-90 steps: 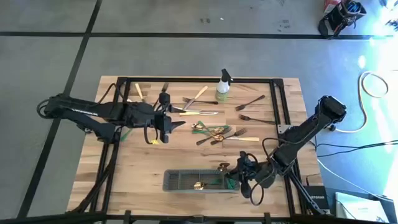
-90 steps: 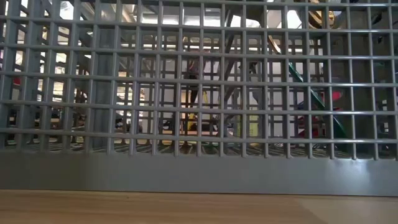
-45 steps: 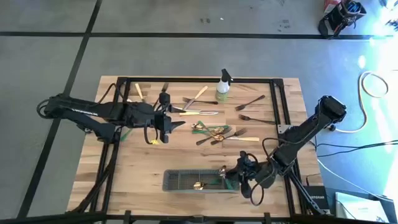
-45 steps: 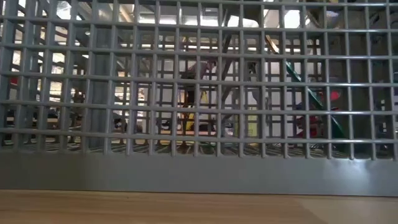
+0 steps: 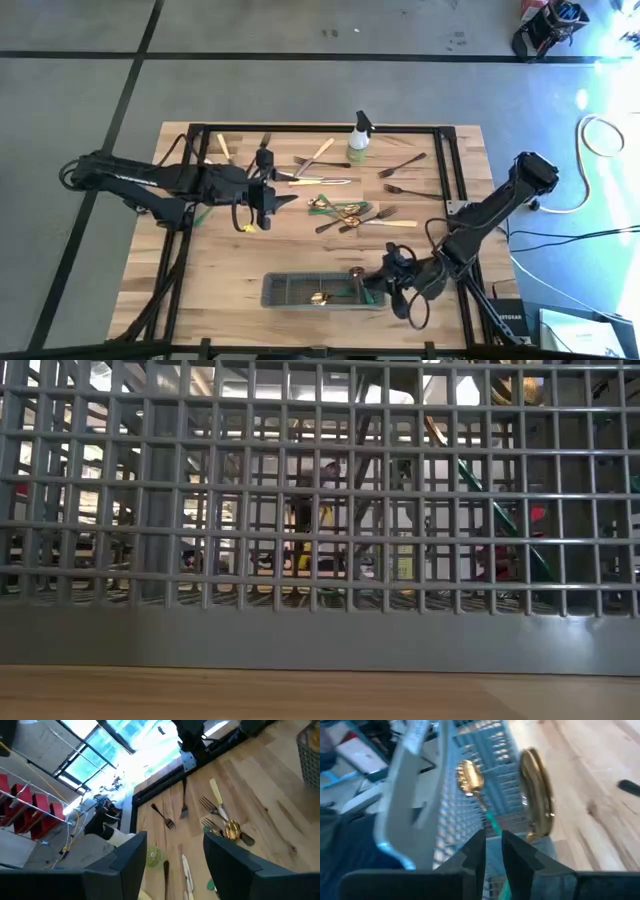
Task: Sort silverware
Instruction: Put the left green spoon into the gray cutlery rack
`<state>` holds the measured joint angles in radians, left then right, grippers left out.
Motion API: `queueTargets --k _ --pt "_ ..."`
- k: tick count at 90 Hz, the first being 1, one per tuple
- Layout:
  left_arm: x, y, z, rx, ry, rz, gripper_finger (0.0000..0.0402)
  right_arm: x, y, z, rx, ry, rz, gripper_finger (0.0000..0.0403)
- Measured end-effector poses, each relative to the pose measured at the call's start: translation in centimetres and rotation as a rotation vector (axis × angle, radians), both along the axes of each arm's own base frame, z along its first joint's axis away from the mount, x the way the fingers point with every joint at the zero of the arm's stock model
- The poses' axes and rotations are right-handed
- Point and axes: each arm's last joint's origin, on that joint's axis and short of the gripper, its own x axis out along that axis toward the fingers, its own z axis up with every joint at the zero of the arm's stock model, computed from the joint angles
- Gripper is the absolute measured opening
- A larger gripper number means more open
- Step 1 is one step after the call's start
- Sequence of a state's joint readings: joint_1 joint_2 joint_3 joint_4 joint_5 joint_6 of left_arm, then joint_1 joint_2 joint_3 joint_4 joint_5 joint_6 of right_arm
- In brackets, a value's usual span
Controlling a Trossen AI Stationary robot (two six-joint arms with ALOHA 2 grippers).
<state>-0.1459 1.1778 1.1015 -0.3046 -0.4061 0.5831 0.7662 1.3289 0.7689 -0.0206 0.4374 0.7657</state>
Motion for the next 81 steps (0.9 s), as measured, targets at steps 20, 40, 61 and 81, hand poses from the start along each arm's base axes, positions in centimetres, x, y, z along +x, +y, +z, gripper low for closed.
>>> queueTargets --k 20,40,61,81 --pt "0.0 2.4 -1.2 -0.104 0.082 0.009 0.018 -1.0 -1.0 2.4 0.023 -0.076 0.026 0.0046" --pt "-0.1 7.3 -6.9 -0.228 0.091 0.026 0.018 -1.8 -1.8 3.7 -0.008 -0.118 0.053 0.0046" --pt "-3.1 12.2 -13.6 -0.384 0.057 0.273 0.018 -1.9 -2.0 3.5 -0.087 -0.12 0.041 0.0046" --pt "-5.4 13.3 -15.5 -0.63 0.137 0.715 0.018 -2.0 -2.2 3.3 -0.129 -0.111 0.012 0.0046"
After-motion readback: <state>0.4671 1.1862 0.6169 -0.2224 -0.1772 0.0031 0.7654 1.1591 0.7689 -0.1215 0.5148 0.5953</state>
